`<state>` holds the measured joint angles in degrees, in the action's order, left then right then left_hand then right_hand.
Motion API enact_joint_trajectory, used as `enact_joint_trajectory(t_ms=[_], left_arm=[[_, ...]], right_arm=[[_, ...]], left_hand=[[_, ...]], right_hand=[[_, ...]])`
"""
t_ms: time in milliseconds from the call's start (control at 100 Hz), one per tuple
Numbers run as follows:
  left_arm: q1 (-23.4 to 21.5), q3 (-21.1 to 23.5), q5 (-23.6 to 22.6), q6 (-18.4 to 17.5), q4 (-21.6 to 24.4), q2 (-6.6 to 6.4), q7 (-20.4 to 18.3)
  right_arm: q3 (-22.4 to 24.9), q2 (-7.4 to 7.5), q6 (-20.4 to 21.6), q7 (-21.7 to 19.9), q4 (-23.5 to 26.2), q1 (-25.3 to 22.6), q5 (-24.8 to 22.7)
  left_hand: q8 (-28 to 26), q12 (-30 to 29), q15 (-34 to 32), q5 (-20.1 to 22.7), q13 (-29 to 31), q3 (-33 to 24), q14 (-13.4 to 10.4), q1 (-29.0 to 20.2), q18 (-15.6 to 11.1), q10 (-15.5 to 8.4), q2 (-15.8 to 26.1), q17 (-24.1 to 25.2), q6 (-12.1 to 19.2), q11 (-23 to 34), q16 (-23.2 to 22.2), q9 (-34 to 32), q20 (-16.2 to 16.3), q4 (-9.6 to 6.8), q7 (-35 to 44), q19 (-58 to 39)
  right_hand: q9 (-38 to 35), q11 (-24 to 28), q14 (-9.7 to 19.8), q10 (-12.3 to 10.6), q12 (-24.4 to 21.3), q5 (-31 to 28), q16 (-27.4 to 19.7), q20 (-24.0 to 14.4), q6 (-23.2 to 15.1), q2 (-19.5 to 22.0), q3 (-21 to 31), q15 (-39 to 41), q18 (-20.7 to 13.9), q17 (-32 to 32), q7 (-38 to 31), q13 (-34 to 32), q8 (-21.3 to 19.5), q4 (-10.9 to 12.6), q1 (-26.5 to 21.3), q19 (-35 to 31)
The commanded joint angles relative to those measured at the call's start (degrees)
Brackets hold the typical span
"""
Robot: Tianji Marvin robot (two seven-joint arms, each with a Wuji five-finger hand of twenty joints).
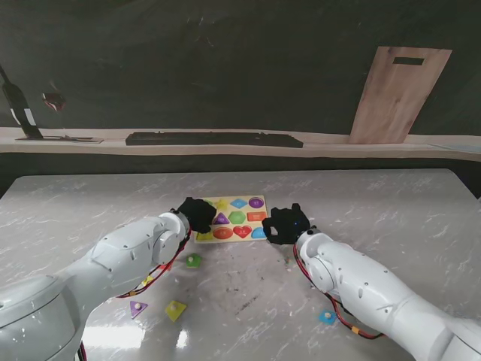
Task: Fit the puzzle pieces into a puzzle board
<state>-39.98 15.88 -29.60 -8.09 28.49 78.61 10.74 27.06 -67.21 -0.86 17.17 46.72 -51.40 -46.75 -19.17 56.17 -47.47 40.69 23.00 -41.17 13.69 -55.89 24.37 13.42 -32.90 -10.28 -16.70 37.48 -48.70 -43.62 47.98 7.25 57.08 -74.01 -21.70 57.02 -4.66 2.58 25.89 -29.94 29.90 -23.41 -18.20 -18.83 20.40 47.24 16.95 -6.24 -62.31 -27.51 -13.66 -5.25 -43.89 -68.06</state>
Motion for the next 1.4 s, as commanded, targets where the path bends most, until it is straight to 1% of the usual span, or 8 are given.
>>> enact_joint_trajectory(t_ms=[0, 300, 470, 590, 800, 980, 1110, 1390], left_arm=[[-1.34, -0.96, 0.27, -1.42, 0.32, 1.53, -1.64], [-2.08, -0.52, 1.69, -4.32, 4.87, 0.75, -5.93], [-3.15, 0.24, 2.62, -4.5, 9.13, -0.57, -8.69], [-4.01, 1.03, 2.53, -3.76, 14.1, -2.54, -11.06], [-5.21, 1.89, 2.91, -3.12, 22.35, -6.57, -17.64], [-6.46, 2.25, -0.93, -2.9, 27.22, -9.42, -18.48], [-7.06, 2.32, -4.42, -3.15, 29.33, -10.93, -17.93], [-9.6, 4.82, -5.95, -2.17, 33.03, -12.8, -18.95]], right_arm=[[0.23, 1.73, -0.13, -0.9, 0.2, -1.31, -0.89], [7.45, 6.41, 0.69, -5.49, 7.96, -6.67, -9.54], [13.54, 8.14, 1.87, -7.84, 12.93, -11.55, -14.4], [17.99, 9.07, 3.74, -9.43, 16.6, -15.24, -17.73], [25.56, 10.04, 8.12, -13.95, 23.76, -22.09, -21.77], [29.6, 10.4, 11.39, -16.28, 28.25, -26.77, -23.55], [31.55, 10.39, 12.87, -17.43, 30.73, -29.35, -23.68], [33.6, 10.36, 14.8, -18.04, 33.75, -32.3, -24.01]], left_hand=[[-0.38, 1.16, -0.07, 4.51, 0.07, 0.32, 0.13, -1.63, -7.09, -1.08, -2.04, 0.79, 8.97, -1.19, -1.19, -0.85, 1.28, 3.21, 0.87, -0.75], [-0.76, 2.08, 0.79, 3.59, -0.44, -0.09, -0.16, -1.11, -7.17, -1.08, -1.65, 1.8, 9.31, -1.9, -1.1, -0.31, 1.26, 3.29, 1.4, 0.17], [-1.04, 2.29, 1.46, 3.27, -0.52, 0.18, -0.13, -1.12, -7.24, -1.14, -1.39, 2.27, 9.31, -2.28, -0.94, -0.14, 1.12, 3.37, 1.43, 0.56], [-1.12, 2.48, 1.52, 3.27, -0.45, 0.31, 0.09, -1.13, -7.19, -0.87, -1.26, 2.36, 9.06, -2.31, -1.02, -0.17, 1.1, 3.39, 1.34, 0.63], [-2.04, 2.55, 2.64, 2.42, -1.08, 1.21, -0.24, -1.5, -7.58, -0.94, -0.41, 3.56, 9.33, -3.12, -0.88, 0.78, 0.76, 3.12, 0.95, 1.28], [-2.56, 2.64, 2.79, 2.08, -1.03, 1.74, -0.2, -1.43, -7.65, -0.86, -0.03, 3.48, 9.31, -3.18, -0.95, 1.02, 0.7, 3.03, 0.83, 1.25], [-3.04, 2.62, 2.77, 1.86, -0.82, 1.92, -0.32, -1.2, -7.7, -1.07, 0.15, 3.16, 9.67, -3.12, -1.03, 1.02, 0.67, 2.95, 0.95, 1.14], [-3.44, 2.58, 2.91, 1.74, -0.78, 1.93, -0.07, -1.34, -7.58, -0.73, 0.14, 3.39, 9.21, -3.0, -1.02, 1.04, 0.38, 2.81, 0.9, 1.41]], right_hand=[[-1.15, 0.95, -1.11, 1.8, 0.48, -4.79, 0.19, 0.05, 1.47, -1.09, 0.56, 1.16, -0.64, 0.97, -4.39, 0.94, -1.93, 1.99, -2.11, -1.15], [-1.86, 0.59, -1.1, 1.69, 0.41, -5.44, 0.09, 0.07, 1.09, -1.58, 1.36, 1.02, -0.64, 0.97, -4.04, 0.54, -2.37, 1.87, -1.53, -1.15], [-2.18, 0.36, -1.1, 1.64, 0.35, -5.72, 0.08, 0.08, 1.02, -1.81, 1.6, 0.97, -0.64, 0.97, -3.85, 0.52, -2.53, 1.76, -1.42, -1.15], [-2.45, 0.19, -1.1, 1.58, 0.3, -5.84, 0.08, 0.08, 0.78, -1.82, 1.69, 0.97, -0.64, 0.97, -3.67, 0.45, -2.59, 1.69, -1.25, -1.15], [-3.94, -0.48, -0.9, 1.06, 0.06, -6.15, -0.11, 0.09, 0.0, -1.95, 1.81, 0.49, -0.64, 0.97, -3.33, -0.63, -2.89, 1.62, -0.84, -1.16], [-5.31, -0.9, -0.85, 0.83, -0.07, -6.52, -0.18, 0.1, -0.23, -2.08, 1.86, 0.08, -0.66, 0.96, -3.11, -1.42, -3.08, 1.57, -0.65, -1.13], [-5.83, -1.13, -0.81, 0.66, -0.1, -6.61, -0.18, 0.11, -0.32, -2.18, 1.93, -0.19, -0.67, 0.95, -2.96, -1.8, -3.19, 1.57, -0.57, -1.11], [-6.32, -1.39, -0.81, 0.71, -0.06, -6.62, -0.02, 0.18, -0.61, -2.22, 1.97, -0.43, -0.76, 0.85, -2.61, -1.88, -3.37, 1.49, -0.41, -0.95]])
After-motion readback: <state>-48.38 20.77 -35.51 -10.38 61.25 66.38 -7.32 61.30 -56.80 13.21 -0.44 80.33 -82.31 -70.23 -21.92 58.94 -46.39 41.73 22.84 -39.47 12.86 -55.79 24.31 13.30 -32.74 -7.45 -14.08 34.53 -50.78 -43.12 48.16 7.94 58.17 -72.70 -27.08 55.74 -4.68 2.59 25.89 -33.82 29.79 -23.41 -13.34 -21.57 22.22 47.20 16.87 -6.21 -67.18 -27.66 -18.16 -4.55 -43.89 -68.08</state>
